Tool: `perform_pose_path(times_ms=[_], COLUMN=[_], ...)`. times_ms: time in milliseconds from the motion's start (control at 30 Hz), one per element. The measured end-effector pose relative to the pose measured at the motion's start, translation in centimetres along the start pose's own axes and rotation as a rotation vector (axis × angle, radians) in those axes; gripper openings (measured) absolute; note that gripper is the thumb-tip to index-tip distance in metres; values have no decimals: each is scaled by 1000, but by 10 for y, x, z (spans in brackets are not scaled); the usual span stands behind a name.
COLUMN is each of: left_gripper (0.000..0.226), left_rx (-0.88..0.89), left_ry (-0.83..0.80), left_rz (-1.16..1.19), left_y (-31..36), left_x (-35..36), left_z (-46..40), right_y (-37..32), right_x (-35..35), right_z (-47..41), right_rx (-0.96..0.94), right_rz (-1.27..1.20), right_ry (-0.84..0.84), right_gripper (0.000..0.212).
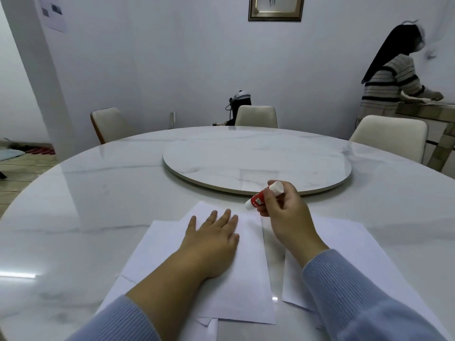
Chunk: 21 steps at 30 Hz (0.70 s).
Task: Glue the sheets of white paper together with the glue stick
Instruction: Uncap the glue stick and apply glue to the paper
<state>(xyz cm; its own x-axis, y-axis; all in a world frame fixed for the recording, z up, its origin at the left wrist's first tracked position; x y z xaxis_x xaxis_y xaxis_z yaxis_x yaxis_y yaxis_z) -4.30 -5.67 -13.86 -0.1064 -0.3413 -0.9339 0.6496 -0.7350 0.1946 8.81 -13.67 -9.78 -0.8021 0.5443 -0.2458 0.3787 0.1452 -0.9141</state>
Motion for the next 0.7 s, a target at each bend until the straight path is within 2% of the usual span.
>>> perform_pose_path(times_ms=[267, 533, 700], left_gripper=[53, 54, 54], left_rx=[-45, -43, -44], left_ry=[-14, -28, -32], left_rz=[22, 22, 12], left_y=[-4, -5, -5], left_x=[-2, -3, -3], left_z=[-2, -3, -2], right_y=[7, -26, -36], right_x=[12, 4, 10], right_z=[-3, 32, 63], right_rx=[-26, -30, 2], right_rz=[355, 365, 196], right_ry=[-209, -344, -593], right_gripper=[8, 22, 26])
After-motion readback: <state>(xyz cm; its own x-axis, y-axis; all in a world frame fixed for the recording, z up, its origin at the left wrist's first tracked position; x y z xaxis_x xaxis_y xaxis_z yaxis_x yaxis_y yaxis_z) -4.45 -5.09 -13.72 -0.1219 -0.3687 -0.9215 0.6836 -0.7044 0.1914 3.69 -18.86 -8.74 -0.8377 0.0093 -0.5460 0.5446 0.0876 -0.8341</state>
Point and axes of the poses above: each hand's wrist, its own z-axis away from the middle knuckle, its own x-axis out of the palm, y = z × x, the point moved 4 cm from there along -z, towards the middle knuckle, and after that the axes turned 15 degrees about -y, right-handed, at the moved point
